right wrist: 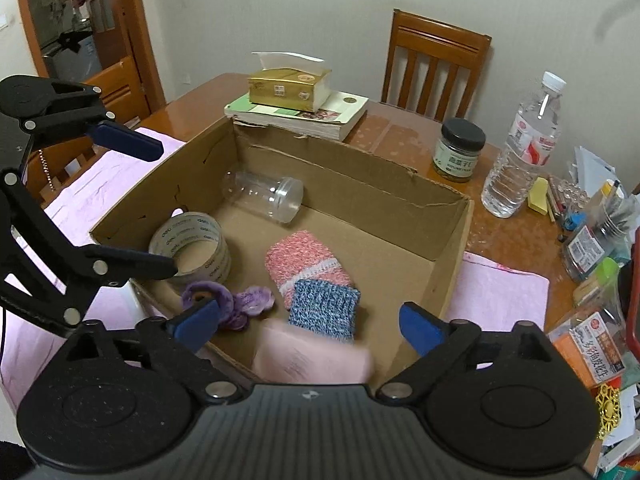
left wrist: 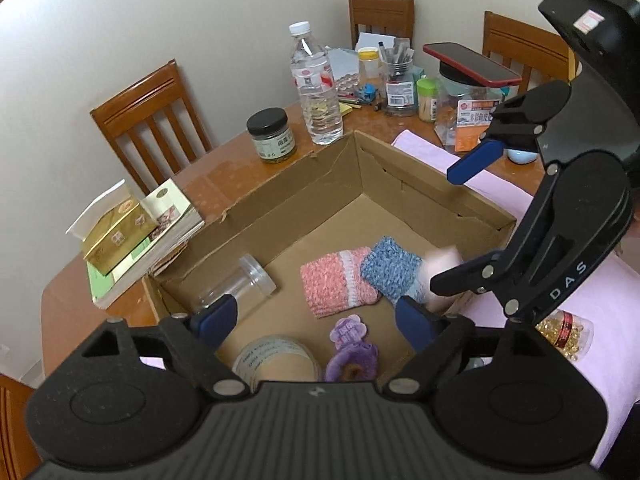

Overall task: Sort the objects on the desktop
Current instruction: 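Carry flower and pink box over the cardboard box and open both tools, then grasp the KASI nail glue box with the left tool while the right tool grasps the gold capsule bottle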

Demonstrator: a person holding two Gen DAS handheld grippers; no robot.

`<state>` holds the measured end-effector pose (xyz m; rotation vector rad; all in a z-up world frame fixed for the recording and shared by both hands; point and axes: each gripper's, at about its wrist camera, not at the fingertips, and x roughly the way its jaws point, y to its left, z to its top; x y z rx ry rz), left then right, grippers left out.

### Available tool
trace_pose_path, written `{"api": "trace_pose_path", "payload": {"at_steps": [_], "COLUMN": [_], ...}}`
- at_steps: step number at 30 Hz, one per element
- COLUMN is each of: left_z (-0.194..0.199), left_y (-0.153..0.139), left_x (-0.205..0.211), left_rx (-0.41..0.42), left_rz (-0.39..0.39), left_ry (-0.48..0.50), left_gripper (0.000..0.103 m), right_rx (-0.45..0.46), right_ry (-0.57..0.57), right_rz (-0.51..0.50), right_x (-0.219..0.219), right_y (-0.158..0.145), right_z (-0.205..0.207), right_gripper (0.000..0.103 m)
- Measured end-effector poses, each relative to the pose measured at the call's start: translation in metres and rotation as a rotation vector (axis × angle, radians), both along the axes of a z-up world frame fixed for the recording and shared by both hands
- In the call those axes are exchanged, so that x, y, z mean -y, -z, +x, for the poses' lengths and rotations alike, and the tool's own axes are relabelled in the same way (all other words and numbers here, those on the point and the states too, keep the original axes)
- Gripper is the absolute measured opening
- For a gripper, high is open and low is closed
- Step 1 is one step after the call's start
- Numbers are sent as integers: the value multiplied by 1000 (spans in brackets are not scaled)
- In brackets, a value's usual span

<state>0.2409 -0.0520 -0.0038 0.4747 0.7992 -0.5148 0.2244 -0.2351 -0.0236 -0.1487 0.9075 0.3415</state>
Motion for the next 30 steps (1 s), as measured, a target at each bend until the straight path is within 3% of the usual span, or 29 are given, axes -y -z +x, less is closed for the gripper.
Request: {"api": "trace_pose_path", "payload": {"at_steps": [14, 24, 30], "left_z": [-44, -83, -100], "left_y": [-2, 21, 38], "left_x": [0, -9, -11], "left_rx": [-13, -82, -104], "left_rz": [-37, -88, -79], "left_ry": [-39, -108, -95], "left_gripper": [91, 91, 91], "right_rx": [26, 33, 8], "right_ry": [-20, -16, -16], "right_rz": [-1, -10, -4], "right_x": [-2, 0, 2], "right_y": [-9, 1, 11], "right_z": [-30, -74, -93], "right_gripper": [103, 103, 103]}}
